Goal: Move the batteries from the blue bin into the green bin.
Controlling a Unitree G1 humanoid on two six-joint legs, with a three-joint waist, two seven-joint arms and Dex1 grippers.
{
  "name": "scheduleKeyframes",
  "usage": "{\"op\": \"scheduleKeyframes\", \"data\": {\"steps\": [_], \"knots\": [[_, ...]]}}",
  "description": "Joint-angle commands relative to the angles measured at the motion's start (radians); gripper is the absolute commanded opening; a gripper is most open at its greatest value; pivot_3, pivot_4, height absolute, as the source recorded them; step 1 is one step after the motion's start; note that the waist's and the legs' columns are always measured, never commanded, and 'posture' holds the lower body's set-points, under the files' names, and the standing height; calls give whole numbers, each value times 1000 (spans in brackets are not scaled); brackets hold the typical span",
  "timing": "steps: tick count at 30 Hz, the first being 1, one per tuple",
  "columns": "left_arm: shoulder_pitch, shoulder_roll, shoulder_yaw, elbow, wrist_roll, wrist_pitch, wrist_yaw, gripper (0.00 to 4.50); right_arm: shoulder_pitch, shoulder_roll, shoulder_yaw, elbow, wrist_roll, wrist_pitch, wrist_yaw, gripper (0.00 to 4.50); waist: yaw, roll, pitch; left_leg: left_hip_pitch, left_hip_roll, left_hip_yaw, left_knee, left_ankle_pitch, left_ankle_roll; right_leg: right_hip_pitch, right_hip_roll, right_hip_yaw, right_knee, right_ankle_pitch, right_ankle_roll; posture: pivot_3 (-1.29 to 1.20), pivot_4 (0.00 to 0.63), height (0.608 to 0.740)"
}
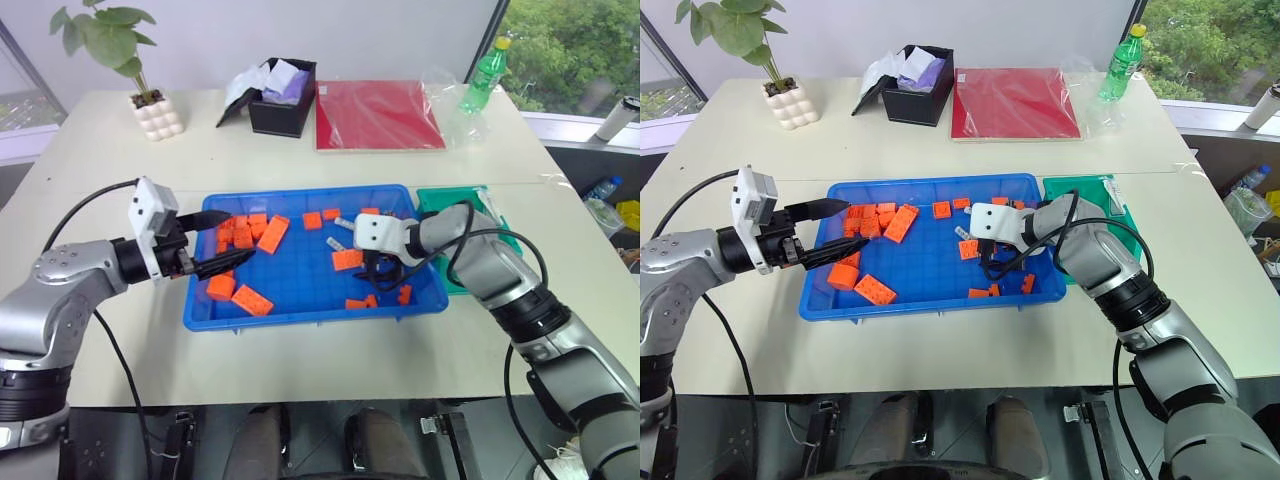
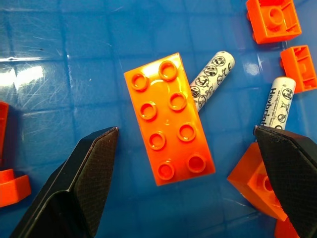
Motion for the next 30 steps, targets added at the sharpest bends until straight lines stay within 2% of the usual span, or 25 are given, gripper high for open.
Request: {"op": "scheduleKeyframes", "data": {"steps": [1,25,26,27,30], "knots": [[-4,20,7,-23,7,-20,-16,4500,-4,3,-22,-44,0,8,1,4478,0,0,0,0,0,0,0,0,0,0,0,0,0,0,0,0,150,740],[0,11,18,-19,18,-24,-17,4500,-5,11,-27,-61,6,23,4,4478,0,0,0,0,0,0,0,0,0,0,0,0,0,0,0,0,150,740],[0,11,18,-19,18,-24,-17,4500,-5,12,-28,-62,8,25,4,3969,0,0,0,0,0,0,0,0,0,0,0,0,0,0,0,0,150,740],[0,10,18,-18,18,-25,-16,4500,-5,13,-29,-61,9,26,3,3680,0,0,0,0,0,0,0,0,0,0,0,0,0,0,0,0,150,740],[-1,10,18,-17,19,-26,-16,4500,-5,14,-32,-61,9,24,-1,2445,0,0,0,0,0,0,0,0,0,0,0,0,0,0,0,0,150,740]]}}
